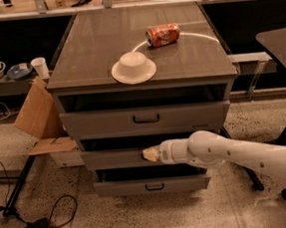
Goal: Open middle drawer
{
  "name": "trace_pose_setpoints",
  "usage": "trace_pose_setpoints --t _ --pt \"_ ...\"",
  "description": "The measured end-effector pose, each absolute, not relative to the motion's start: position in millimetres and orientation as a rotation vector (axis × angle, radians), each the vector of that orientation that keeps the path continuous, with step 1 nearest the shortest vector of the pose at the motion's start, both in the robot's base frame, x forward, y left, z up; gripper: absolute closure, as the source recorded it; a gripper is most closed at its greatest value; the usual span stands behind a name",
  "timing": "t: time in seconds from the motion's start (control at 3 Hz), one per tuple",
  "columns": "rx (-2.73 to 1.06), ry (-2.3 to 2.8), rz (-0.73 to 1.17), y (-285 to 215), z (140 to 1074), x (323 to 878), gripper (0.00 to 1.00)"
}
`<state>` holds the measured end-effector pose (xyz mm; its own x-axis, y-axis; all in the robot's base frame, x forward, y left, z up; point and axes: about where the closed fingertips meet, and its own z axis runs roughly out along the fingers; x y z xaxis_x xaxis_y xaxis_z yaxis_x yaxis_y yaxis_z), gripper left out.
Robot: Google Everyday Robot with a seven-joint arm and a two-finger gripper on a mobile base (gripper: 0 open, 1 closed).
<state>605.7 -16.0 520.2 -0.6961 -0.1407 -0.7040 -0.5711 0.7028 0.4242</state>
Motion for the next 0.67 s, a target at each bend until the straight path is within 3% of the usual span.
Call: trace_pose_setpoints --t 0.67 --pt "-0.548 2.194 0.861 23 507 645 1.00"
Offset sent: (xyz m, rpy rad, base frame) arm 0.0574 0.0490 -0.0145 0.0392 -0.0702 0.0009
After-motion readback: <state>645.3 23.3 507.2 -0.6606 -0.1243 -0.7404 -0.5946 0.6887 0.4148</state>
